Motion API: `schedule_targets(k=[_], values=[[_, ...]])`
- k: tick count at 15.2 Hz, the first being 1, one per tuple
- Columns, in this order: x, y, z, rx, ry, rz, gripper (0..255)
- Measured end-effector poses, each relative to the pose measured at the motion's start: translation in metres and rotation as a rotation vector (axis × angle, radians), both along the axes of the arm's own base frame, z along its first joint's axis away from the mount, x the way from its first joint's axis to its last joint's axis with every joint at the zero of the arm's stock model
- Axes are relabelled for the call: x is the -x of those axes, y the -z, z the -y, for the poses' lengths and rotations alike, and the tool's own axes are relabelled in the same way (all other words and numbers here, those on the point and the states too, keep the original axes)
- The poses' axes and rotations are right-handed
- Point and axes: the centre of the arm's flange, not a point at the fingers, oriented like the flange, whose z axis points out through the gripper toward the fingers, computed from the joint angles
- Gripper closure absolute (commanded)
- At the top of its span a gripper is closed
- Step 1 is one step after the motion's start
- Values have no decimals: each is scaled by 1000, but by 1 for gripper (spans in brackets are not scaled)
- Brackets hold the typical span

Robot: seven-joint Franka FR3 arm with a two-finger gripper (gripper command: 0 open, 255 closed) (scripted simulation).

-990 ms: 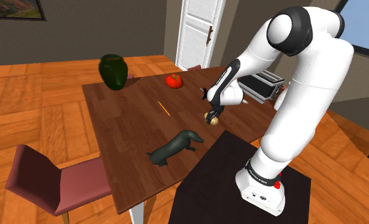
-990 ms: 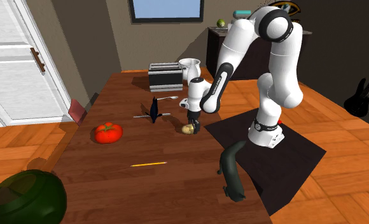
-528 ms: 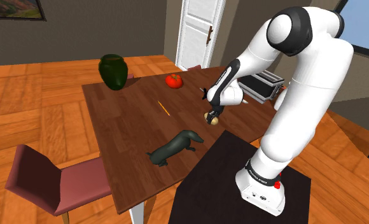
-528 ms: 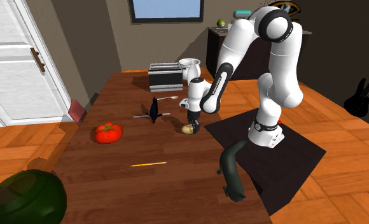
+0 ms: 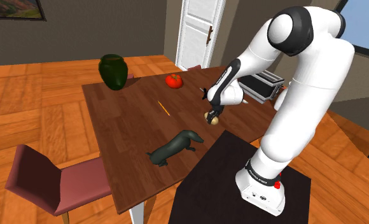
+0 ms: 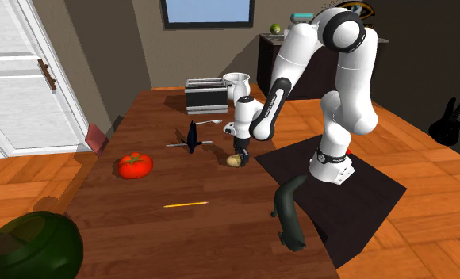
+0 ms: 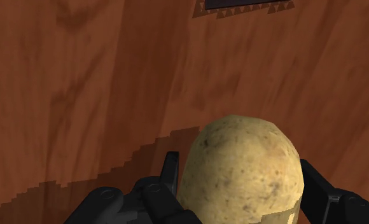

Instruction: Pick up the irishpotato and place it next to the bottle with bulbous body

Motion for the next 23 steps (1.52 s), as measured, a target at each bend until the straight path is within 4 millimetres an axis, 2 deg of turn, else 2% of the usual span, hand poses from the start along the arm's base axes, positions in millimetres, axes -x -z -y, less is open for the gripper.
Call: schedule_targets(k=[23], values=[[0,-120,0,0,0,1,255]])
